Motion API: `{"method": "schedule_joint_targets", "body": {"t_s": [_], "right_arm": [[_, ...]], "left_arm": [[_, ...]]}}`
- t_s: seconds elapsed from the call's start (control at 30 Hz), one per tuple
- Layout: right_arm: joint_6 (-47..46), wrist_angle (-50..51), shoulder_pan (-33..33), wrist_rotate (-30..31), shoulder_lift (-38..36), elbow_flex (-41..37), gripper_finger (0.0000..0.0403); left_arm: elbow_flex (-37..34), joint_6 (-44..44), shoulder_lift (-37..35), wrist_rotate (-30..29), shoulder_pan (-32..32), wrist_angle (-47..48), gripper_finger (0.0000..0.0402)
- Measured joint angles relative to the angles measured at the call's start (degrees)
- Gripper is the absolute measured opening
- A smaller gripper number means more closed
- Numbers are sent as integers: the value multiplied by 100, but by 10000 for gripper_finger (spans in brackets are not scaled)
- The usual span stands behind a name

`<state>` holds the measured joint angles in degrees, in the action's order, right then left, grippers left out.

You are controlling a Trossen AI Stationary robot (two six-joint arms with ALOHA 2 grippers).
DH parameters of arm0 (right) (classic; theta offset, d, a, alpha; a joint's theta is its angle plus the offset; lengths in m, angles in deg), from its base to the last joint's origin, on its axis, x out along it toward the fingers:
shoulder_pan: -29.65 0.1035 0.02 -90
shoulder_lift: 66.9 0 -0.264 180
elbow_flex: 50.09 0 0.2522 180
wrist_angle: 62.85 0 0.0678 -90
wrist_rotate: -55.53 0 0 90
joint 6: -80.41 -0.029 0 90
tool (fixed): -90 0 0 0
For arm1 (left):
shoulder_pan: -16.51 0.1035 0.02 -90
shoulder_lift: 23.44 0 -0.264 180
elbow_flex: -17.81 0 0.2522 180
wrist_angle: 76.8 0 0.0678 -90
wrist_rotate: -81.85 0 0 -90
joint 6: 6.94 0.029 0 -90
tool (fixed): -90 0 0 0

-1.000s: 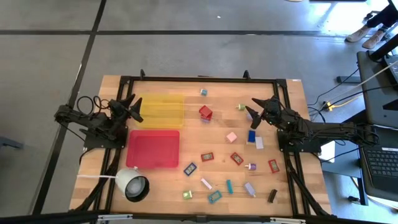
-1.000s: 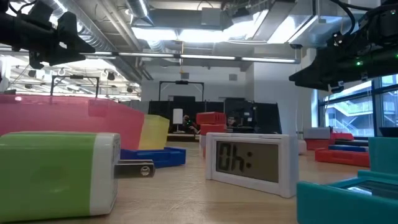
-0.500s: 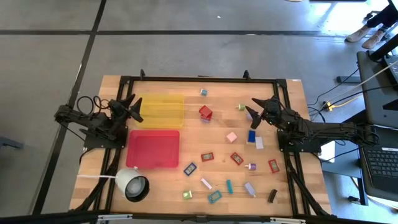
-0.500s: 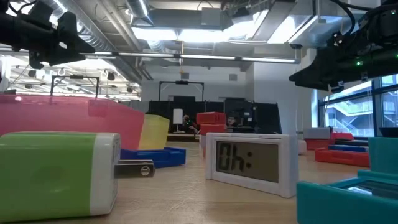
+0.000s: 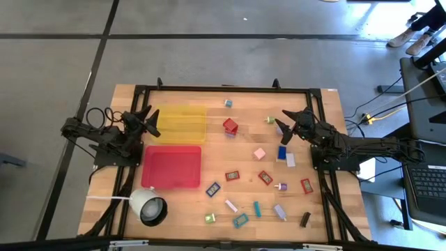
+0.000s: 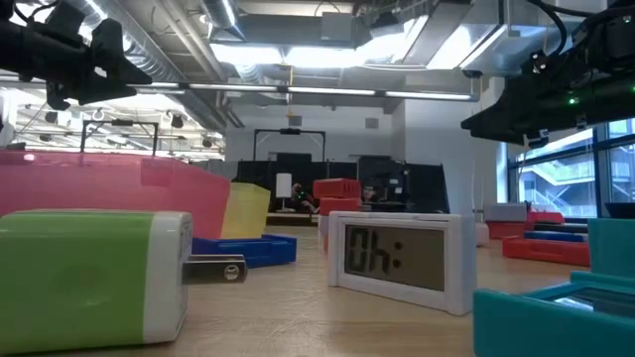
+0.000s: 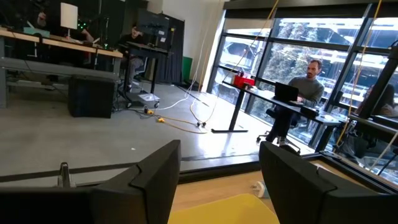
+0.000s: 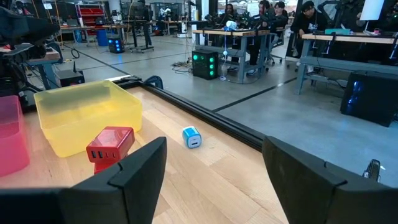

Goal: Pick & Place Office items

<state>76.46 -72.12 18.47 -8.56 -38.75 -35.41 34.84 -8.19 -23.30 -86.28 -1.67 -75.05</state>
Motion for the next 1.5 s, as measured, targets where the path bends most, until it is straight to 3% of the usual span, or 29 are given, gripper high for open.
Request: {"method": "schedule_joint_targets", "body": {"t_s": [0.57,0.83,0.93,1.17,1.37,1.5], "right_arm": [[-2,1,2,10,2,0,269],[-2,0,0,23,2,1,269],[-2,1,1,22,0,1,269],[-2,-1,1,21,-1,1,269],[-2,0,0,21,1,1,269],[-2,-1,2,20,2,0,269]], "left_arm": [[-1,-19,0,40,2,-12,214],[0,-286,0,1191,0,-20,214],[0,-197,0,1343,0,-22,214],[-2,745,0,1512,1,-161,214],[0,1663,0,1530,2,-1041,228],[0,2081,31,1863,2,-1409,242]]}}
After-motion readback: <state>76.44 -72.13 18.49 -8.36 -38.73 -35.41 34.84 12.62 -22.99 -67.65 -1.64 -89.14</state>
